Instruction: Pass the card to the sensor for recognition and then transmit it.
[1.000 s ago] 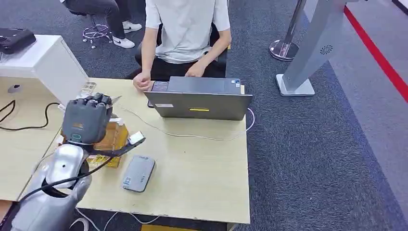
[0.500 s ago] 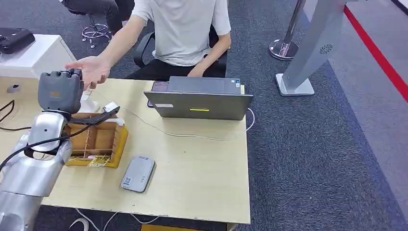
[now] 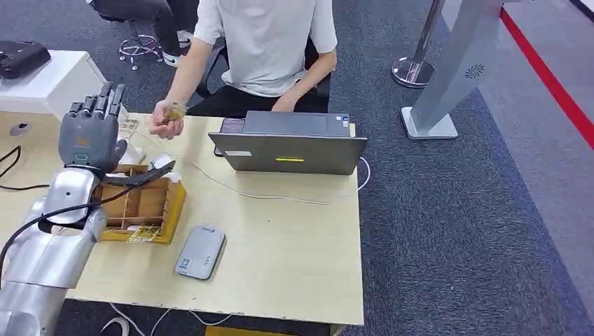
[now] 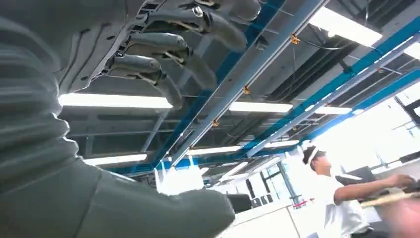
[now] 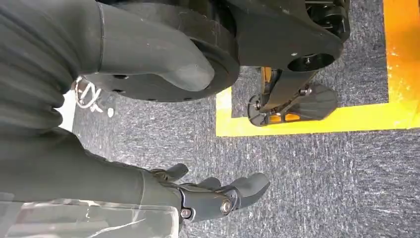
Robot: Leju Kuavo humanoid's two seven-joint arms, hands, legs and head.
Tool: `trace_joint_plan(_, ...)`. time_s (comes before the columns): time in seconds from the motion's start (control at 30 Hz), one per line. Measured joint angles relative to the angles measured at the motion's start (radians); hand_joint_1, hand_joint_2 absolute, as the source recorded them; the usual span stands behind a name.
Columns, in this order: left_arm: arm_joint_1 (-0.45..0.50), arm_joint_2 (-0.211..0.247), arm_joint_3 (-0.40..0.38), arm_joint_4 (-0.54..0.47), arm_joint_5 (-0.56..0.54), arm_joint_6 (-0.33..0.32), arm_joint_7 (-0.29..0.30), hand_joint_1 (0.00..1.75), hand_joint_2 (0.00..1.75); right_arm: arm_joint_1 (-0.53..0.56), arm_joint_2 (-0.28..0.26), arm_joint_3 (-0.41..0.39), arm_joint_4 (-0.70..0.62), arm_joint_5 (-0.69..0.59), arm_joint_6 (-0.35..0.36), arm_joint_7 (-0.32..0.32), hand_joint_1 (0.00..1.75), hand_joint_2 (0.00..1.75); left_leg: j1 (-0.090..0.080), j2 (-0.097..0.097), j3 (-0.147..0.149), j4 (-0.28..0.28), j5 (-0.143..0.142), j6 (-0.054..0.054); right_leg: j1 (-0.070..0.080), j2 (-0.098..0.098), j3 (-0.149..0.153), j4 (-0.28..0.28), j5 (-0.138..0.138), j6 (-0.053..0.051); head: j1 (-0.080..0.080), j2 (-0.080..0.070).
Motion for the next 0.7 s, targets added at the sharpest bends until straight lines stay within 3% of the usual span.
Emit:
trace_joint_plan(0.1, 0.055, -0.011, 0.005, -0.035, 0.004, -0.003, -0.039, 0.0, 1.75, 0.001, 0.0, 0.0, 0.0, -0.017, 0.0, -0.001, 0.0, 1.75, 0.0, 0.001, 0.0, 0.0, 0.0, 0.0, 0.0, 0.001, 0.0, 0.0, 0.0, 0.0, 0.0, 0.0)
trace_joint_plan(0.23, 0.233, -0.037, 0.005, -0.201, 0.011, -0.025, -0.077, 0.0, 1.75, 0.003, 0.0, -0.006, 0.0, -0.064, 0.001, -0.02, 0.0, 1.75, -0.001, 0.005, 0.0, 0.0, -0.003, 0.0, 0.0, 0.006, -0.001, 0.0, -0.001, 0.0, 0.0, 0.0)
trace_joint_plan(0.37, 0.439, -0.042, -0.011, -0.392, 0.0, -0.01, -0.047, 0.0, 1.75, 0.009, 0.003, -0.022, 0.001, -0.101, 0.001, -0.037, 0.0, 1.75, -0.001, 0.009, 0.0, 0.0, -0.005, 0.001, 0.0, 0.01, -0.003, -0.001, -0.001, 0.001, 0.0, 0.0)
trace_joint_plan(0.47, 0.538, -0.039, -0.019, -0.486, -0.002, 0.006, -0.037, 0.0, 1.75, 0.011, 0.003, -0.029, 0.001, -0.111, 0.0, -0.04, 0.0, 1.75, -0.001, 0.008, -0.001, 0.0, -0.005, 0.001, 0.0, 0.008, -0.003, -0.001, -0.002, 0.001, 0.0, 0.0)
trace_joint_plan(0.57, 0.6, -0.037, -0.025, -0.538, -0.003, -0.005, -0.027, 0.0, 1.75, 0.011, 0.003, -0.032, 0.001, -0.118, 0.0, -0.047, 0.0, 1.75, -0.001, 0.008, -0.001, 0.0, -0.005, 0.001, 0.0, 0.008, -0.003, -0.001, -0.002, 0.001, 0.0, 0.0)
trace_joint_plan(0.7, 0.648, -0.037, -0.02, -0.549, 0.033, -0.083, -0.026, 0.0, 1.75, 0.013, 0.002, -0.032, 0.002, -0.124, 0.028, -0.053, 0.0, 1.75, 0.0, 0.008, 0.0, 0.0, -0.005, 0.001, 0.0, 0.007, -0.003, -0.001, -0.001, 0.001, 0.0, 0.0)
